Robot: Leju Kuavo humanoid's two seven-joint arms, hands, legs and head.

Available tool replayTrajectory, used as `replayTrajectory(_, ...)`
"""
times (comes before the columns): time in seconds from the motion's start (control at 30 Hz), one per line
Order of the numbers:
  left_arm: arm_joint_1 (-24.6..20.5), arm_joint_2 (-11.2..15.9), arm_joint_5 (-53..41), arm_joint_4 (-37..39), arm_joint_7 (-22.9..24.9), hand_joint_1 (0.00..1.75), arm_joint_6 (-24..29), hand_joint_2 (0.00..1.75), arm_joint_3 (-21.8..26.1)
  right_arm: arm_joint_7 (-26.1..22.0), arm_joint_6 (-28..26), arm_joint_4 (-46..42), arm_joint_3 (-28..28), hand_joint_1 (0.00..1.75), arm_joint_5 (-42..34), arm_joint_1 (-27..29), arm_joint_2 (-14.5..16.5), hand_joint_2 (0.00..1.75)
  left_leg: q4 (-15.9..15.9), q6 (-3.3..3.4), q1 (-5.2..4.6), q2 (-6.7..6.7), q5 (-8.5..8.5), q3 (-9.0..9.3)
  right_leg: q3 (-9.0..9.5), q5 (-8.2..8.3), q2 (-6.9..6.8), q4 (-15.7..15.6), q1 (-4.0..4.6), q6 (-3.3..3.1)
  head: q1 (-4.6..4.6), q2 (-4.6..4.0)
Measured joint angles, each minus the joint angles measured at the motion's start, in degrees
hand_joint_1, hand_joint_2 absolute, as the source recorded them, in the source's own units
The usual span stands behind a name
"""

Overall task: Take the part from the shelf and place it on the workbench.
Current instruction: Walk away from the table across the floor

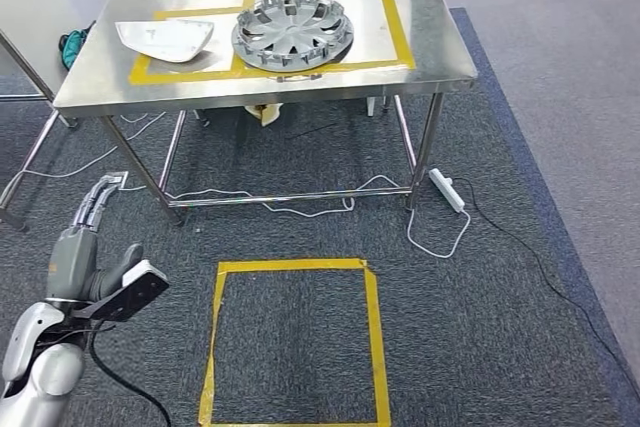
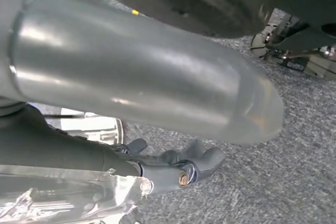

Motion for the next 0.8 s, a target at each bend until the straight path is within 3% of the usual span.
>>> replayTrajectory(0.07, 0.3, 0.1, 0.2, 0.0, 0.0, 0.0, 0.2, 0.0, 0.4, 0.0, 0.0, 0.0, 0.0, 0.0, -0.1, 0.2, 0.0, 0.0, 8.1, -0.06, -0.11, 1.45, -4.12, -3.42, -0.44, 0.17, -1.4, 0.0, 0.31, -0.41, -0.14, 0.0)
replayTrajectory(0.1, 0.6, 0.1, 0.2, 0.0, 0.1, 0.0, 0.3, 0.0, 0.6, 0.0, 0.0, 0.0, 0.0, 0.0, -0.2, 0.3, 0.0, 0.0, 10.6, -0.01, -0.12, 1.63, -5.01, -4.31, -0.63, 0.24, -2.13, 0.0, 0.46, -0.5, -0.14, 0.0)
replayTrajectory(0.13, 0.9, 0.2, 0.3, 0.0, 0.1, 0.0, 0.4, 0.0, 0.8, 0.0, 0.0, 0.0, 0.0, 0.0, -0.2, 0.4, 0.0, 0.0, 11.1, 0.11, -0.16, 1.75, -4.82, -4.12, -0.76, 0.28, -2.89, 0.0, 0.6, -0.56, -0.14, 0.0)
replayTrajectory(0.2, 1.4, 0.3, 0.3, 0.0, 0.1, 0.0, 0.5, 0.0, 1.1, 0.0, 0.0, -0.1, 0.0, 0.0, -0.3, 0.5, 0.0, 0.0, 5.5, 0.61, -0.4, 2.75, -1.99, -0.35, -0.77, 0.32, -4.38, 0.0, 0.8, -0.56, -0.13, 0.0)
replayTrajectory(0.27, 1.5, 0.5, 0.5, -0.1, 0.0, 0.0, 0.7, 0.0, 1.5, 0.0, 0.0, -0.1, 0.0, 0.0, -0.4, 0.5, 0.0, 0.0, -2.2, 1.21, -0.96, 5.51, 0.39, 4.19, -0.7, 0.26, -5.67, 0.1, 1.15, -0.28, -0.17, 0.0)
replayTrajectory(0.33, 1.8, 0.6, 0.7, -0.1, 0.0, 0.0, 0.9, 0.0, 1.9, 0.0, 0.0, -0.1, 0.0, 0.0, -0.5, 0.5, 0.0, 0.0, -5.3, 1.71, -1.41, 6.54, 0.89, 5.59, -0.63, 0.25, -6.92, 0.2, 1.45, 0.24, -0.19, 0.0)
replayTrajectory(0.4, 2.3, 0.7, 0.8, -0.1, 0.0, 0.0, 1.0, 0.0, 2.2, 0.0, 0.0, -0.2, 0.0, 0.0, -0.6, 0.5, 0.0, 0.0, -5.5, 2.3, -1.38, 4.99, 1.25, 5.26, -0.59, 0.18, -7.71, 0.2, 1.36, 0.86, -0.18, 0.0)
replayTrajectory(0.47, 2.5, 0.8, 0.8, -0.1, 0.0, 0.0, 1.0, 0.0, 2.3, 0.0, 0.0, -0.2, 0.0, 0.0, -0.6, 0.5, 0.0, 0.0, -5.7, 2.94, -1.09, 3.61, 1.68, 5.06, -1.38, -1.47, -5.29, 2.2, 1.1, 1.57, -0.03, 0.0)
replayTrajectory(0.53, 2.5, 0.8, 0.8, -0.2, 0.0, 0.0, 1.0, 0.0, 2.3, -0.1, 0.0, -0.2, 0.0, 0.0, -0.7, 0.6, 0.0, 0.0, -5.7, 3.41, -0.91, 2.25, 1.99, 4.76, -4.17, -5.29, -1.78, 8.9, 0.92, 1.99, 0.17, 0.0)
replayTrajectory(0.6, 2.7, 0.7, 0.8, -0.2, 0.0, 0.0, 1.0, 0.0, 2.3, -0.1, 0.0, -0.2, 0.0, 0.0, -0.7, 0.7, 0.0, 0.0, -5.7, 3.57, -0.93, 0.75, 2.19, 4.46, -7.19, -8.06, -0.69, 15.7, 0.92, 2.05, 0.19, 0.0)
replayTrajectory(0.63, 2.9, 0.7, 0.9, -0.2, 0.0, 0.0, 1.0, 0.0, 2.3, -0.1, 0.0, -0.2, 0.0, 0.0, -0.7, 0.8, 0.0, 0.0, -5.7, 3.53, -0.93, -0.08, 2.28, 4.38, -7.5, -7.87, -0.58, 16.5, 0.93, 2.02, 0.2, 0.0)
replayTrajectory(0.67, 3.2, 0.7, 1.1, -0.2, 0.0, 0.0, 1.0, 0.0, 2.4, -0.1, 0.0, -0.2, 0.0, 0.0, -0.8, 0.8, 0.0, 0.0, -5.6, 3.45, -0.91, -0.9, 2.37, 4.35, -6.75, -6.65, -0.46, 15.1, 0.9, 1.94, 0.19, 0.0)
replayTrajectory(0.7, 3.5, 0.7, 1.3, -0.2, 0.0, 0.0, 1.1, 0.0, 2.6, -0.1, -0.1, -0.3, 0.0, 0.0, -0.9, 0.8, 0.0, 0.0, -5.6, 3.32, -0.85, -1.76, 2.44, 4.35, -4.91, -4.61, -0.04, 11.5, 0.84, 1.85, 0.2, 0.0)
replayTrajectory(0.73, 3.8, 0.7, 1.5, -0.2, -0.1, 0.0, 1.1, 0.0, 2.8, -0.1, -0.1, -0.3, 0.0, 0.0, -1.0, 0.8, -0.1, 0.0, -5.6, 3.14, -0.77, -2.59, 2.53, 4.33, -2.7, -2.89, 1.2, 7.2, 0.68, 1.76, 0.21, 0.0)
replayTrajectory(0.8, 4.5, 0.7, 2.1, -0.2, -0.2, 0.0, 1.4, 0.0, 3.6, -0.1, -0.1, -0.4, 0.0, 0.0, -1.1, 0.8, -0.1, 0.0, -5.4, 2.54, -0.68, -4.03, 2.74, 3.93, 0.53, -1.19, 3.83, 1.0, 0.4, 1.61, 0.16, 0.0)
